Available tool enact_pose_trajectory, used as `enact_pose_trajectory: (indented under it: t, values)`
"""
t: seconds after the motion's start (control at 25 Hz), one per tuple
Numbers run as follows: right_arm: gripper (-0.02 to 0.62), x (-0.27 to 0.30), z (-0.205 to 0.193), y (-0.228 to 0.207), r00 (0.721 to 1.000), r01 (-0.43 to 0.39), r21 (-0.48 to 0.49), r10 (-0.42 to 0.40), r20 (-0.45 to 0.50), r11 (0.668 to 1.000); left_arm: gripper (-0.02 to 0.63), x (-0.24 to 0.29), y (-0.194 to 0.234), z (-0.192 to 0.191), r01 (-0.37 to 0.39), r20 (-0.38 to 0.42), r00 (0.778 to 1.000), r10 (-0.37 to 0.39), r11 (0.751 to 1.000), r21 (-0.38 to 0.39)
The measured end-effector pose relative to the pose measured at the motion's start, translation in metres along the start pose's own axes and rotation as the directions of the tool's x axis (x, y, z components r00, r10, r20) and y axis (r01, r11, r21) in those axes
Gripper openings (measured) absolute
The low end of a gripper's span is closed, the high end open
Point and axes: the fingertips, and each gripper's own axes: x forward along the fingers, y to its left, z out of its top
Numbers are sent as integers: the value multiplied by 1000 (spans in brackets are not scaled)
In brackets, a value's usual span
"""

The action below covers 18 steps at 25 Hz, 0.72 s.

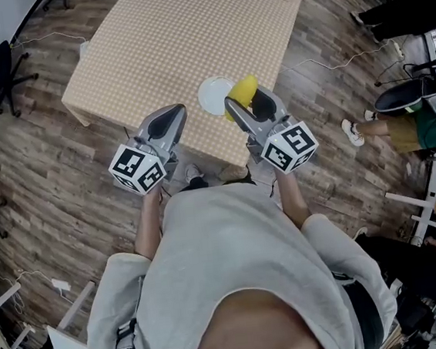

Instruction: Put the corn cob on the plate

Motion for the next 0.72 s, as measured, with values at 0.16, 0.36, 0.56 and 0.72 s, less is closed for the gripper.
enact_pose_trajectory:
  t: [0.16, 0.36, 0.56, 0.72]
  values:
    - [241, 0, 2, -26, 1000, -27, 12, 27, -8, 1000, 9, 25, 0, -3, -40, 6, 999, 40, 999, -13]
    - [241, -1, 6, -63, 997, -67, 30, 68, -26, 997, 9, 54, 2, 1, -108, 40, 993, 109, 994, -20]
    - [241, 5, 3, -85, 992, -113, 48, 116, -48, 992, 9, 60, 16, 1, -194, 46, 980, 194, 981, -19]
    - [241, 12, -7, -89, 989, -123, 69, 127, -69, 990, 9, 53, 22, -5, -228, 35, 973, 229, 973, -38]
